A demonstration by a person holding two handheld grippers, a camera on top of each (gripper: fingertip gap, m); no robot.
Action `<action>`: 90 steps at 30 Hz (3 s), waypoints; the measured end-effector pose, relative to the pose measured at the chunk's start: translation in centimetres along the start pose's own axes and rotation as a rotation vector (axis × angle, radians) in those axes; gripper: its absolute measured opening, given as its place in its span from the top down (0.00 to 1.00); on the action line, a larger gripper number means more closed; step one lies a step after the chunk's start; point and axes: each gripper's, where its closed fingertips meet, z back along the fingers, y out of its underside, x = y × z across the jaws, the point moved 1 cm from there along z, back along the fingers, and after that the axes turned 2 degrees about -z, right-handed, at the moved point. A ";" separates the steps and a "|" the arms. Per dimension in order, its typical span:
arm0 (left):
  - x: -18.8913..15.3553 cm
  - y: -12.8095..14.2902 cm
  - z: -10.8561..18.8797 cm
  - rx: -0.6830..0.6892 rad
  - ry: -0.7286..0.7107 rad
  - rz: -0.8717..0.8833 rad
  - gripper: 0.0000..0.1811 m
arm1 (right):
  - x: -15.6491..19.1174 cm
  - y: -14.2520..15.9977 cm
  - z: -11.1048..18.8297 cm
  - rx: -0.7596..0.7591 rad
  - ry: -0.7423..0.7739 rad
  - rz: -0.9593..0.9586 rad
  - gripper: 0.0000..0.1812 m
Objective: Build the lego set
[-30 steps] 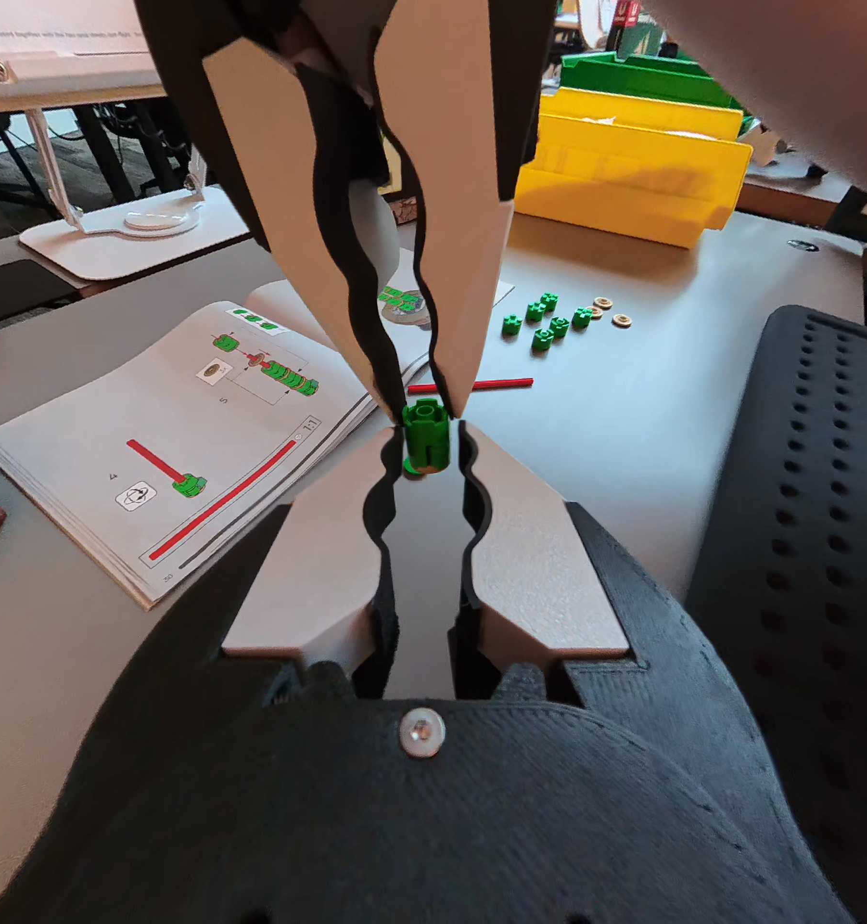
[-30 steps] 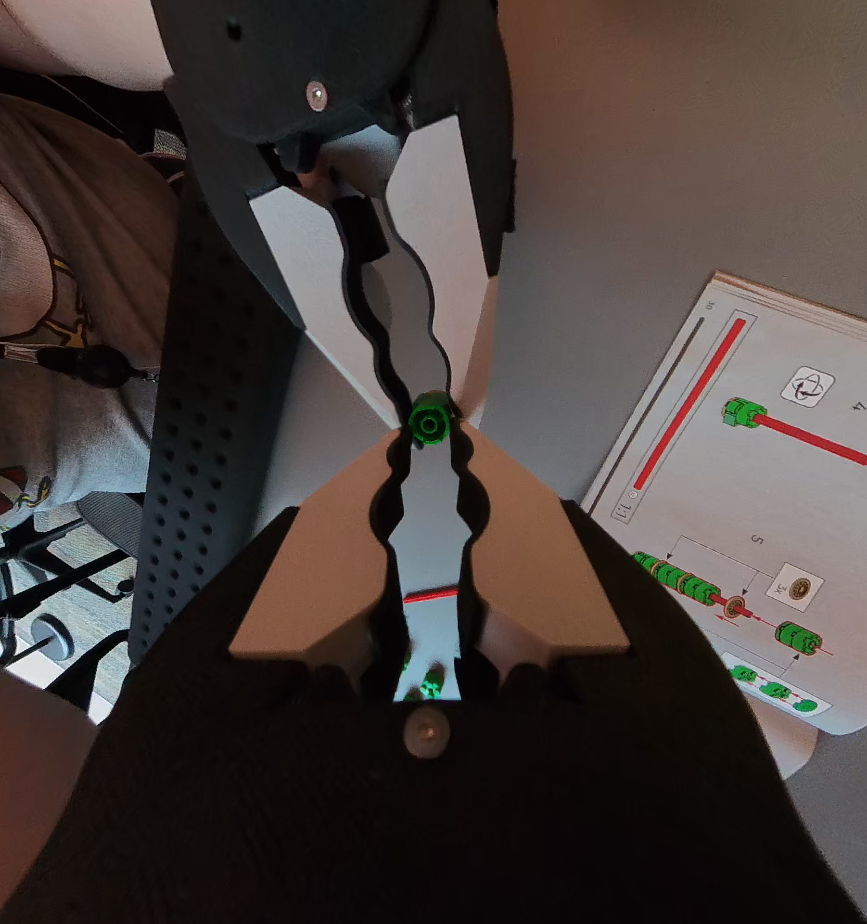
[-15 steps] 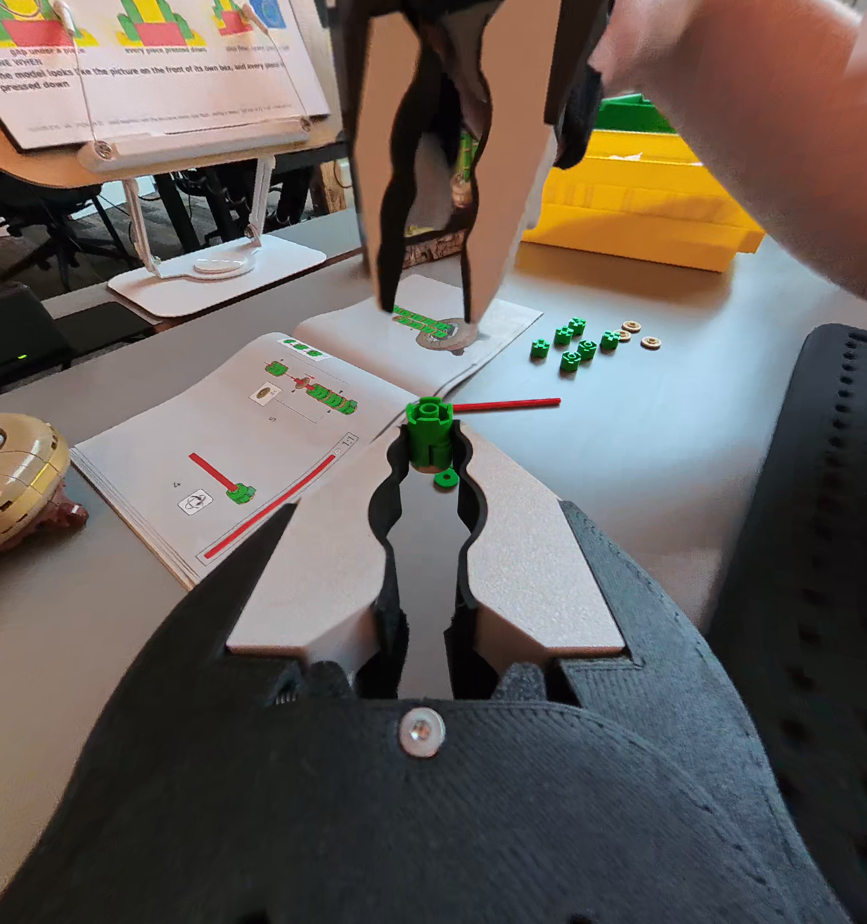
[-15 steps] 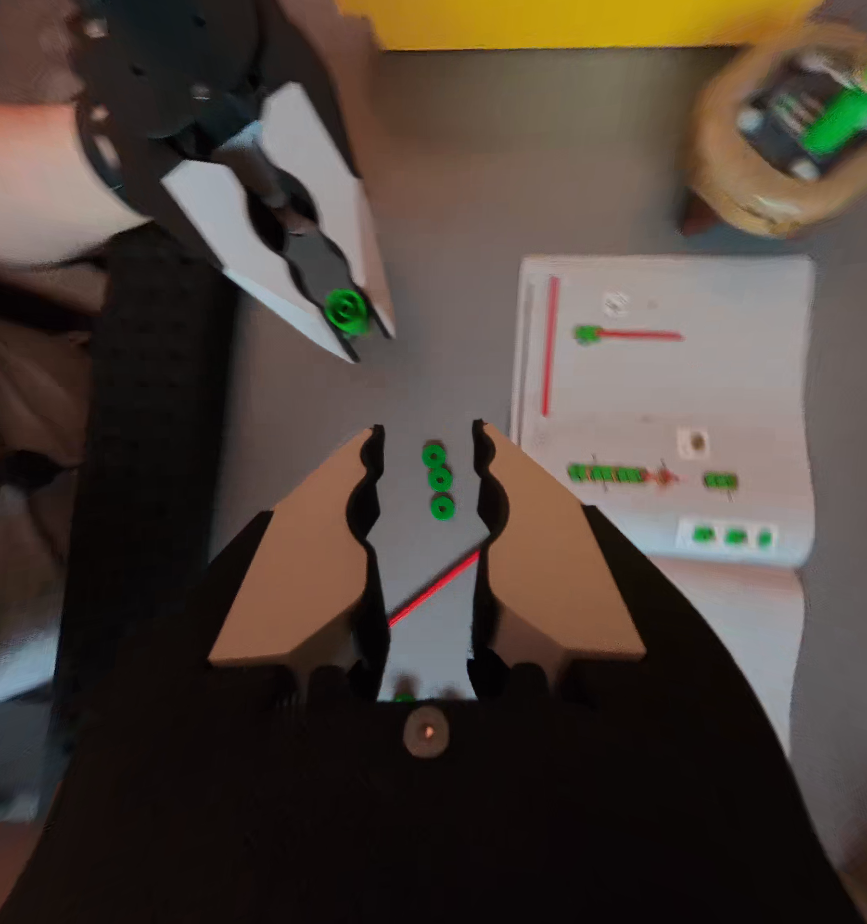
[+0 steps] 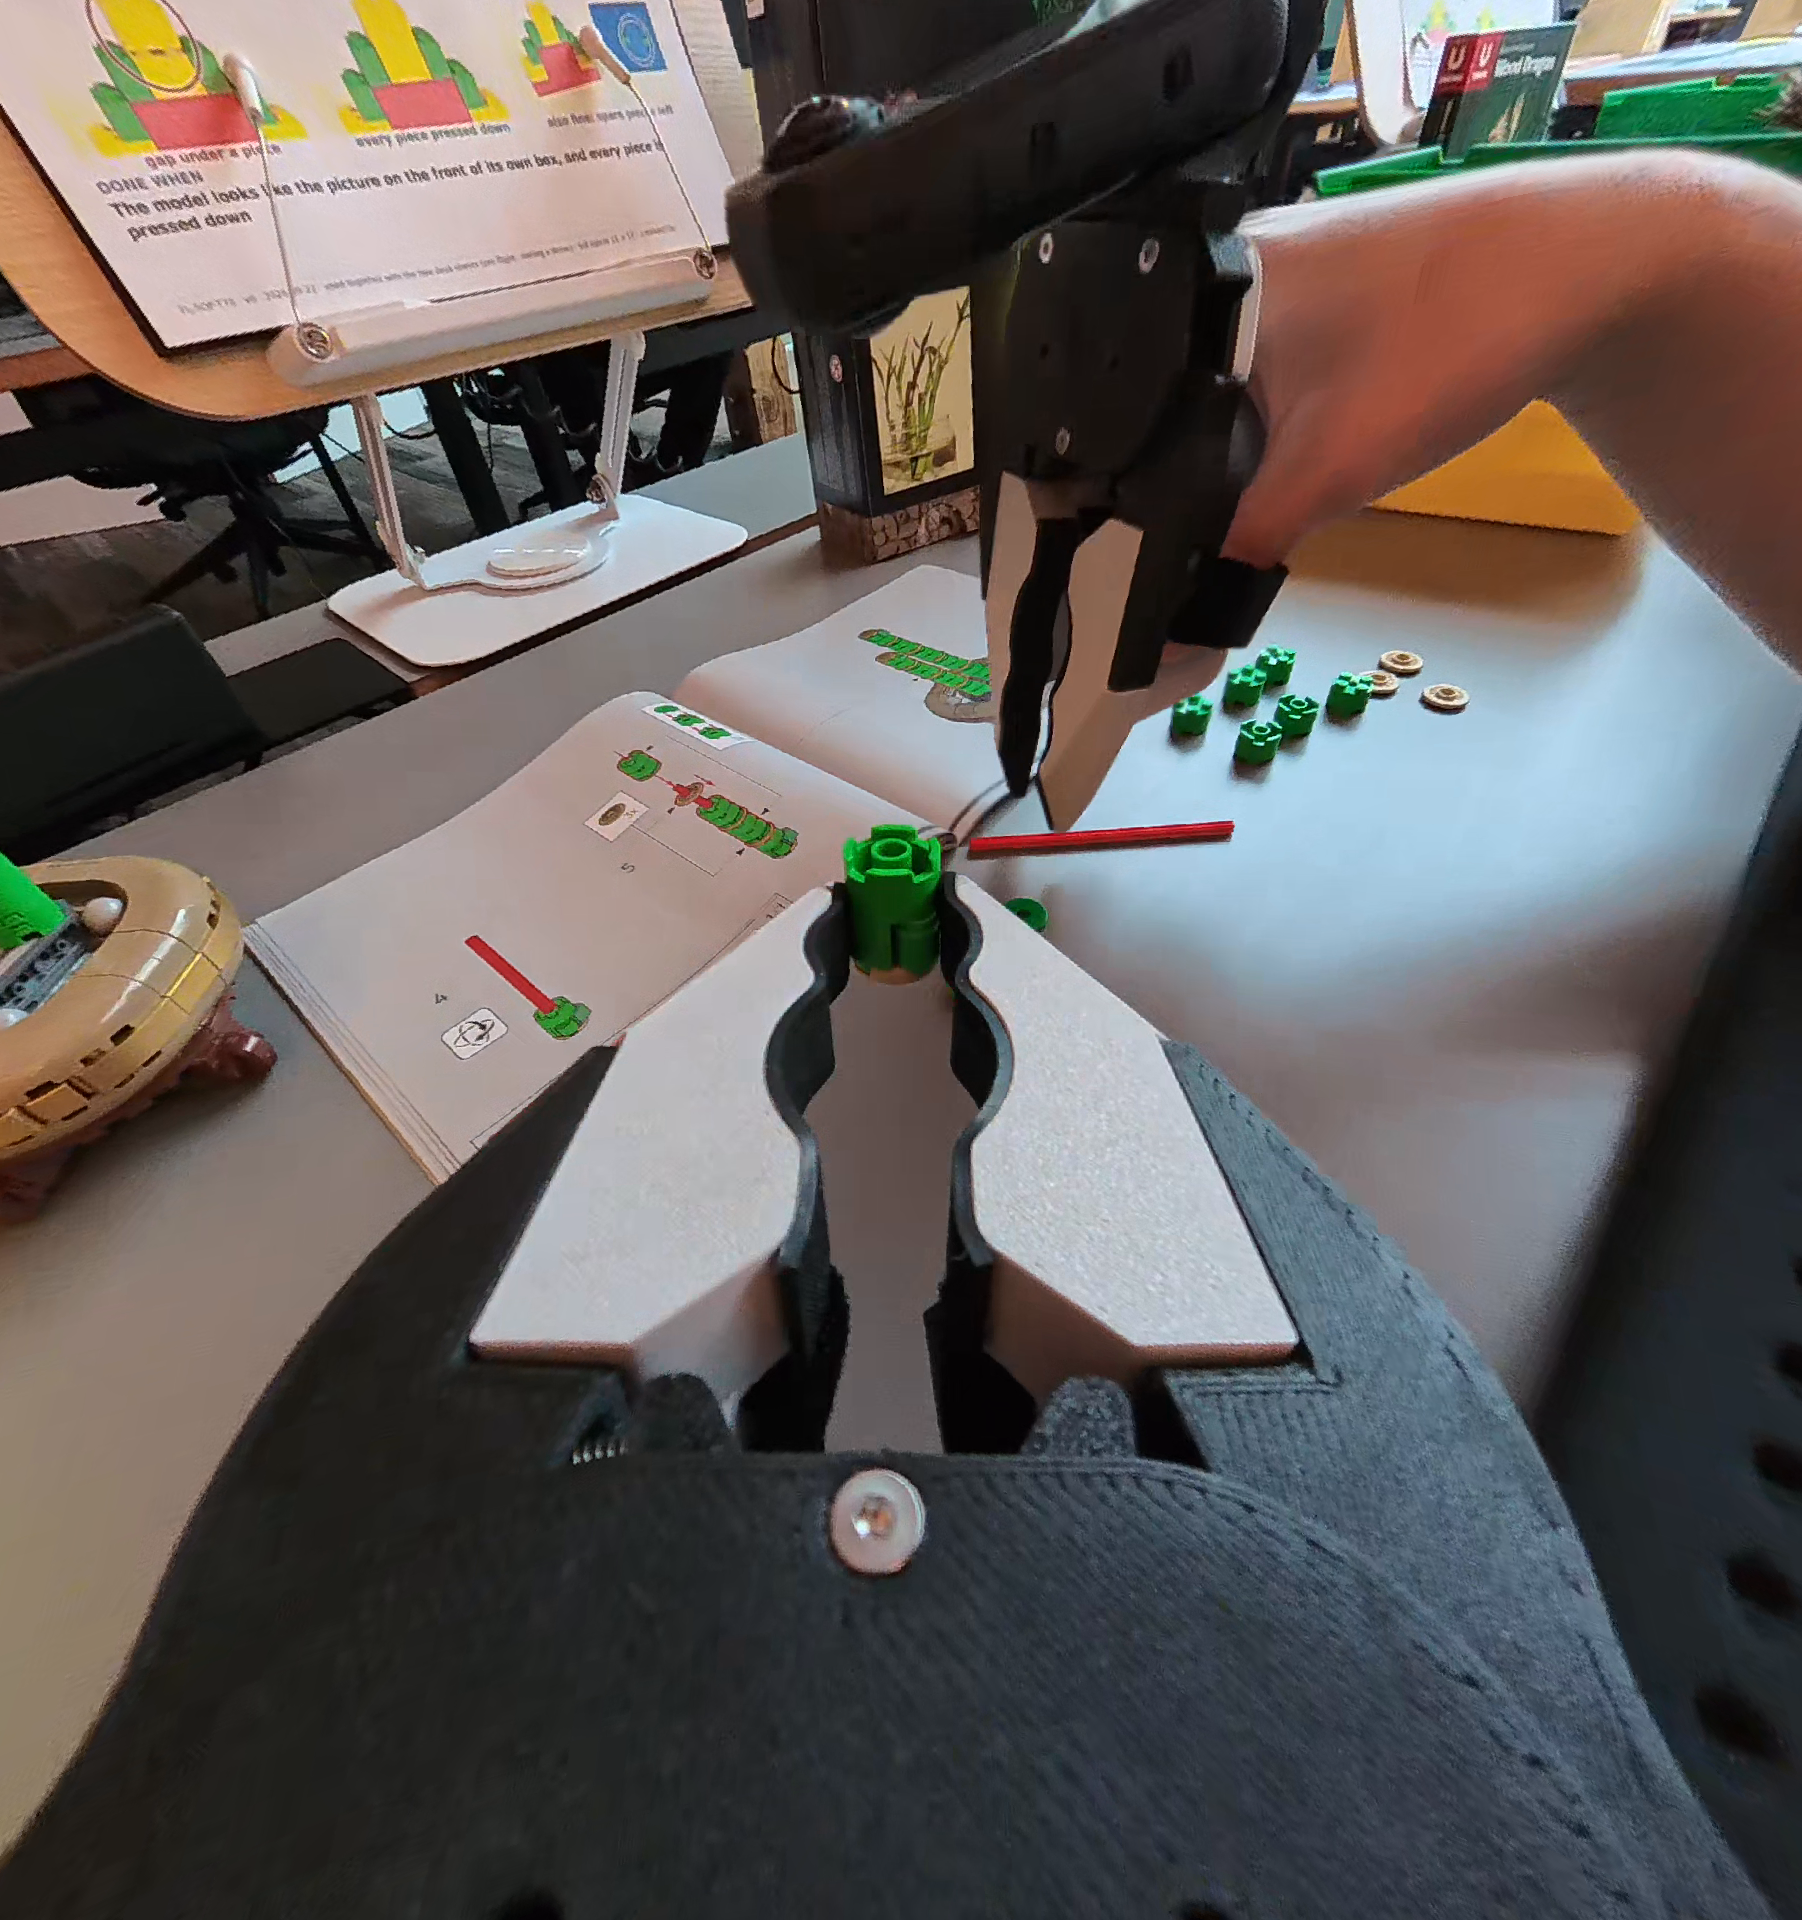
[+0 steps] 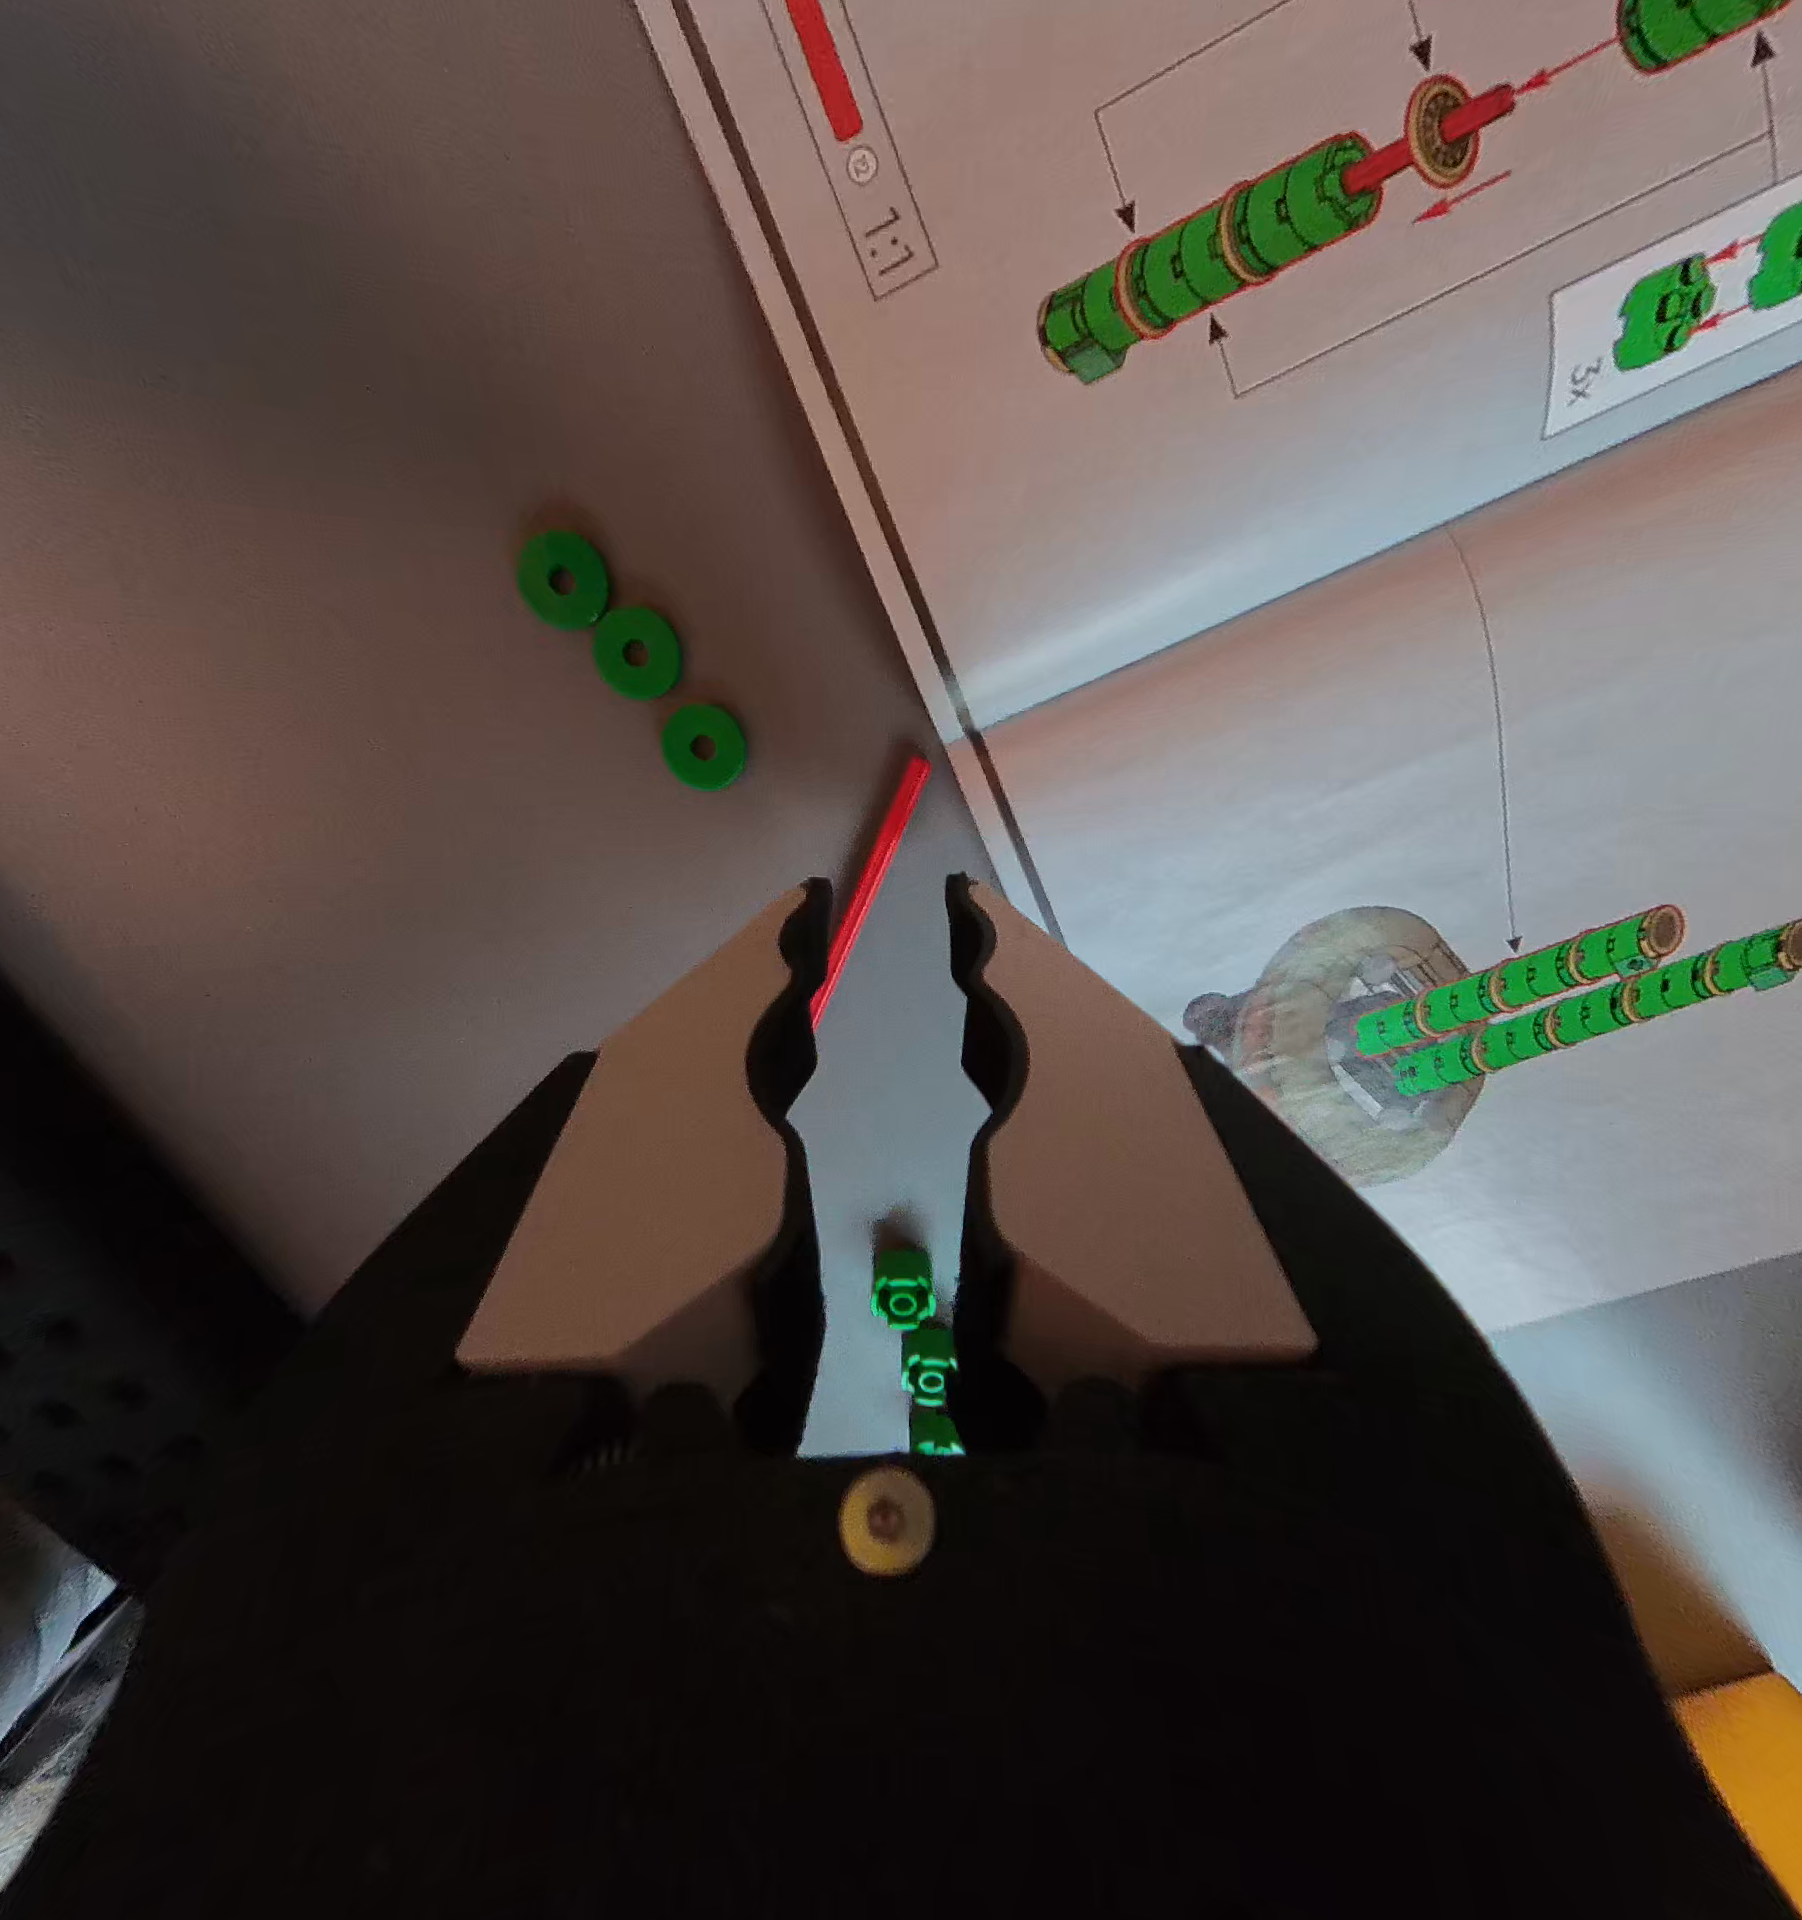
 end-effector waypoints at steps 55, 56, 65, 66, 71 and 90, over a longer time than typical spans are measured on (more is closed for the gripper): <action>-3.2 -4.9 -3.8 -0.118 0.343 0.083 0.92 | 5.5 -8.4 19.5 -1.448 -0.925 0.135 0.99; -3.1 -4.7 -3.9 -0.105 0.335 0.078 0.92 | 5.5 -8.4 19.4 -1.452 -0.879 0.148 0.99; -1.1 -3.4 -4.5 -0.063 0.196 -0.001 0.92 | 5.6 -8.7 18.7 -1.481 -0.692 0.162 0.99; -1.1 -3.3 -4.5 -0.066 0.211 0.002 0.92 | 6.0 -8.7 18.7 -1.488 -0.705 0.197 0.99; -2.6 -3.9 -3.9 -0.105 0.364 0.029 0.92 | 7.5 -7.7 19.2 -1.464 -0.856 0.329 0.99; -9.2 -4.7 -0.8 -0.127 0.828 0.051 0.92 | 10.9 -3.8 19.4 -1.349 -1.283 0.540 0.99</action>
